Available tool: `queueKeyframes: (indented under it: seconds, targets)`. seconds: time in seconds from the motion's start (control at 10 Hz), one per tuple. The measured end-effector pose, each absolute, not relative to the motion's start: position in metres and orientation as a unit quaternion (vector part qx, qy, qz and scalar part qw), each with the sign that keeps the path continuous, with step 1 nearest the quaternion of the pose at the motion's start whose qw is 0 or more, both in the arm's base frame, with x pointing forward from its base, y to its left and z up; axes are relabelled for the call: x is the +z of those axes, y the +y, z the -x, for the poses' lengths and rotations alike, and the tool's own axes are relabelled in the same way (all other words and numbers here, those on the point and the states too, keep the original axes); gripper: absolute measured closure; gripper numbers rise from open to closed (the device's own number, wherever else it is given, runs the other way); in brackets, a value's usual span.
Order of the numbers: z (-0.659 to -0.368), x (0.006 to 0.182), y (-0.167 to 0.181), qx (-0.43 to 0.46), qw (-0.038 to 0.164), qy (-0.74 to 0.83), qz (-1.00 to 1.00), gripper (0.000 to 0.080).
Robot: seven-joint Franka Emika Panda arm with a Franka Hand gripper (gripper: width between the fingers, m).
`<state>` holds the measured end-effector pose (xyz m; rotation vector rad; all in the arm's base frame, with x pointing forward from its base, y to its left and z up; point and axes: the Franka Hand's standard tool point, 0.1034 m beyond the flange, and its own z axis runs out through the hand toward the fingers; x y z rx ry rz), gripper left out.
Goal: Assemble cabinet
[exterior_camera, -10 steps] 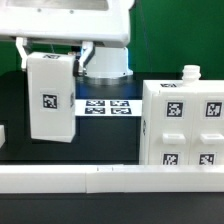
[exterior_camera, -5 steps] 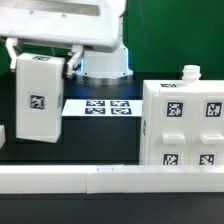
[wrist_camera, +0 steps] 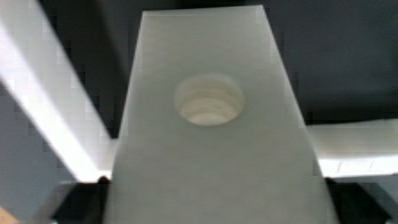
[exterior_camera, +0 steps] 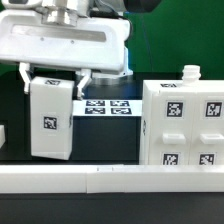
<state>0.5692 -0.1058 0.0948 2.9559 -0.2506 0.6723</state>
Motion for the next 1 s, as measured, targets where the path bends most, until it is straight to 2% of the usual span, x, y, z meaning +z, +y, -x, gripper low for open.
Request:
queueKeyframes:
  seconds: [0.4, 0.5, 0.6, 0.9, 1.0]
  targets:
    - [-0.5703, 0.0928, -0.0941, 0.218, 0.043, -0.084, -0.971, 0.0234]
    - [-0.5702, 0.0925, -0.0941, 0.218, 0.043, -0.084, -0.971, 0.0162]
    - [-0.5701, 0.0923, -0.0941, 0.218, 0.043, -0.084, -0.971, 0.003]
    - [-0.5715, 0.0929, -0.0946, 0.217, 0.042, -0.085, -0.972, 0.0009]
    - [-0.5735, 0.0931, -0.0956, 0.177, 0.018, -0.09, -0.98, 0.0001]
